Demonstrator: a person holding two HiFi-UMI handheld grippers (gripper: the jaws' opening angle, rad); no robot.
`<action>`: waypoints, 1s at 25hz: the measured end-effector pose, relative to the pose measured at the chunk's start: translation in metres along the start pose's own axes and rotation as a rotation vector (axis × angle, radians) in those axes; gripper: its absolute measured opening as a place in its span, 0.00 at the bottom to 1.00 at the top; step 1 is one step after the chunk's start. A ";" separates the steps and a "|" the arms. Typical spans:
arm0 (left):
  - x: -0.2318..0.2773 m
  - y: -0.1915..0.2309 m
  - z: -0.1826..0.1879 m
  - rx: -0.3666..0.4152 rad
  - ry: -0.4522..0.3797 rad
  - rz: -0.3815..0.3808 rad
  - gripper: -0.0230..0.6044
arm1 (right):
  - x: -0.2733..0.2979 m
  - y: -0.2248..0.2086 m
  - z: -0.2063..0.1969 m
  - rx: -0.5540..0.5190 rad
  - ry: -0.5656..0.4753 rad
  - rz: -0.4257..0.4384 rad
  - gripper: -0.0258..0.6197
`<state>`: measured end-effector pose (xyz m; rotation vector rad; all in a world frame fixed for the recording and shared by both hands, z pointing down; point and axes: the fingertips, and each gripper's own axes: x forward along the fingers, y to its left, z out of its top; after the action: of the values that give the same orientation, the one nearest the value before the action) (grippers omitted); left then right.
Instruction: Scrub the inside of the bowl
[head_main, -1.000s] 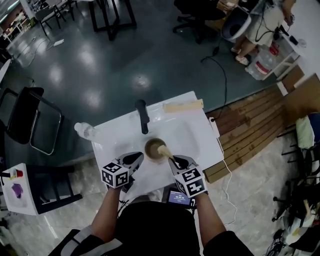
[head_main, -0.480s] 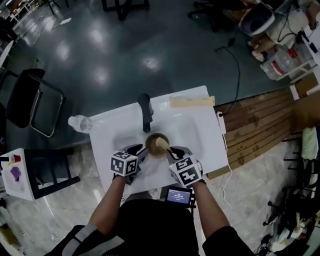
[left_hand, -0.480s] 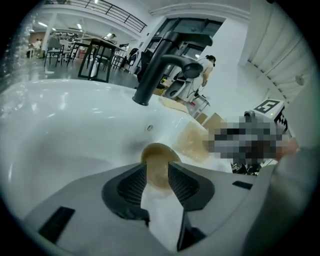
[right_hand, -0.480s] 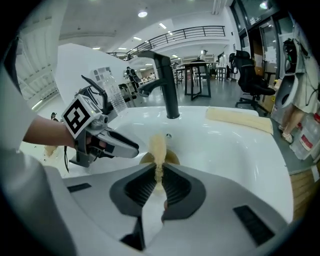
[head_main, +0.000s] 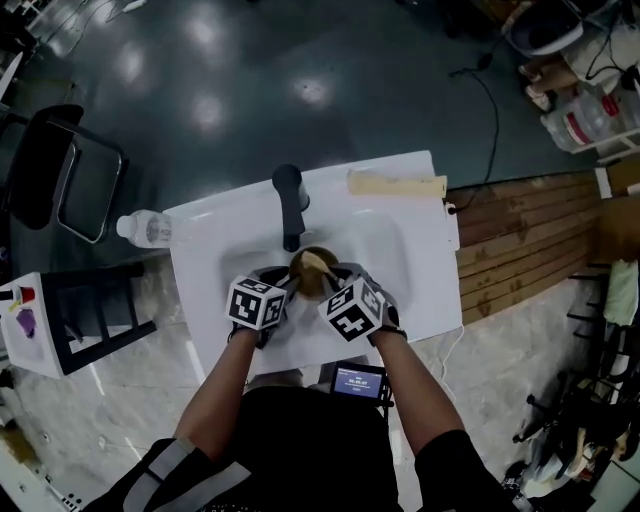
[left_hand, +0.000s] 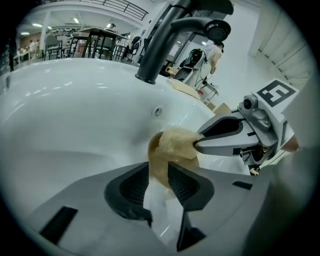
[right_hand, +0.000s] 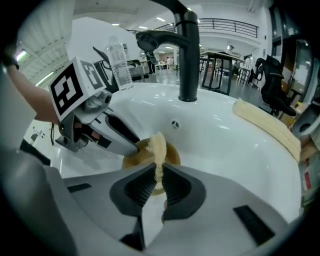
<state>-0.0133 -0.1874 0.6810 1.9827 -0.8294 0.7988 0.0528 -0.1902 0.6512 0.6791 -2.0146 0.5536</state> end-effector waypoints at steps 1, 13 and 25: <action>0.002 0.001 0.000 -0.001 0.004 0.005 0.22 | 0.003 -0.002 0.001 -0.017 0.004 -0.003 0.10; 0.013 0.009 0.003 -0.038 -0.002 0.059 0.12 | 0.029 0.000 -0.009 -0.285 0.068 -0.033 0.10; 0.014 0.012 0.006 -0.049 -0.006 0.067 0.09 | 0.041 0.044 -0.024 -0.356 0.210 0.201 0.10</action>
<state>-0.0128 -0.2017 0.6939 1.9239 -0.9144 0.8045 0.0211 -0.1520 0.6935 0.1963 -1.9254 0.3505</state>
